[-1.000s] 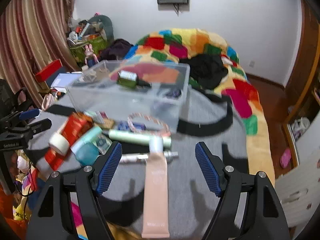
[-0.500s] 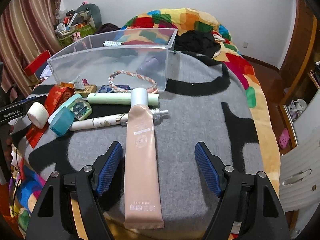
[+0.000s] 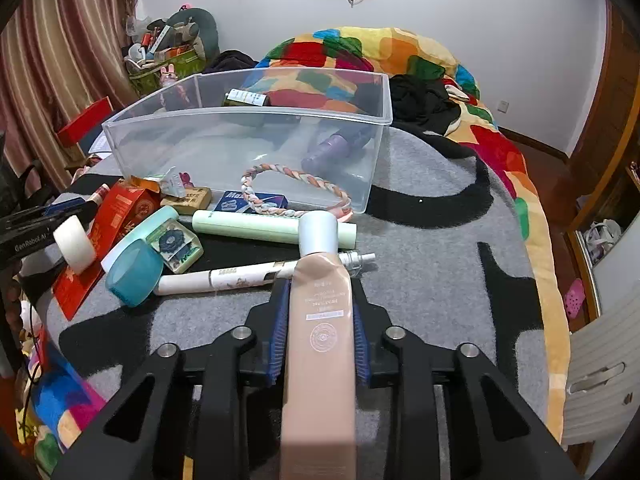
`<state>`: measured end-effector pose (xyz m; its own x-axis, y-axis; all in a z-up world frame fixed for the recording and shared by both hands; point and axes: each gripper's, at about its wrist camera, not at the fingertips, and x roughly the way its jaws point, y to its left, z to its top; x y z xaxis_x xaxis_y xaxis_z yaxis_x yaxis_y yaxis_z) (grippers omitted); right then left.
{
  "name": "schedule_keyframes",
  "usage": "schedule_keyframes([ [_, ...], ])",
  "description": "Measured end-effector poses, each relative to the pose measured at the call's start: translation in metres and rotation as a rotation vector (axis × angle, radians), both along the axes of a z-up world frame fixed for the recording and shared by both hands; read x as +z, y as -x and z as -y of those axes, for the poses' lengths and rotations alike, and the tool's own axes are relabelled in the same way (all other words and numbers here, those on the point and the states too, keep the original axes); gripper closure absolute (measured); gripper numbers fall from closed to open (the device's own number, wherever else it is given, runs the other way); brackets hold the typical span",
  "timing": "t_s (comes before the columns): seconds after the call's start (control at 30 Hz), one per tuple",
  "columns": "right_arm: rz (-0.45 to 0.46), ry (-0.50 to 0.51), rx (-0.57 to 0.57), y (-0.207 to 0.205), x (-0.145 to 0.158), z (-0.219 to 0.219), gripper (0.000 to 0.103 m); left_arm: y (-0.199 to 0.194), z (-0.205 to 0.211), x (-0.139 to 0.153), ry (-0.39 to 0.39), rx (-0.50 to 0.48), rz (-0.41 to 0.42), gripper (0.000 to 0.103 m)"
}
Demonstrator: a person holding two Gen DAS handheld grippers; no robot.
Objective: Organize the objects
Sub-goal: 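Grasp the beige cylinder with the left gripper while the right grasps the pink-beige tube, then carry the beige cylinder and pink-beige tube into the clear box and release both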
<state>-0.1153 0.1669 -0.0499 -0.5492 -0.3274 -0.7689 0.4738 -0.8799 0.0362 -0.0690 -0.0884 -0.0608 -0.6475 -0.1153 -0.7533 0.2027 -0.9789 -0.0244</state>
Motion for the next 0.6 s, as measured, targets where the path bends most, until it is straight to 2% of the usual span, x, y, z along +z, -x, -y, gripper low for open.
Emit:
schedule_keyframes([
  [0.03, 0.002, 0.000, 0.000, 0.000, 0.001, 0.000, 0.092, 0.001, -0.001, 0.000, 0.010, 0.000, -0.002, 0.069],
  [0.1, 0.003, 0.008, -0.007, -0.001, 0.002, -0.002, 0.093, 0.002, -0.002, -0.001, 0.015, -0.003, -0.006, 0.074],
  [0.17, -0.005, 0.023, -0.018, -0.003, 0.005, -0.006, 0.095, 0.005, -0.004, -0.001, 0.016, -0.011, -0.007, 0.086],
  [0.2, -0.008, 0.032, -0.022, -0.003, 0.007, -0.008, 0.095, 0.005, -0.004, -0.001, 0.011, -0.018, -0.006, 0.089],
  [0.4, -0.014, 0.110, -0.025, -0.003, 0.023, -0.019, 0.097, 0.002, -0.010, 0.004, -0.042, -0.057, -0.007, 0.088],
  [0.6, 0.013, 0.082, -0.019, 0.006, 0.023, -0.012, 0.096, -0.002, -0.019, 0.022, -0.051, -0.078, -0.050, 0.089],
])
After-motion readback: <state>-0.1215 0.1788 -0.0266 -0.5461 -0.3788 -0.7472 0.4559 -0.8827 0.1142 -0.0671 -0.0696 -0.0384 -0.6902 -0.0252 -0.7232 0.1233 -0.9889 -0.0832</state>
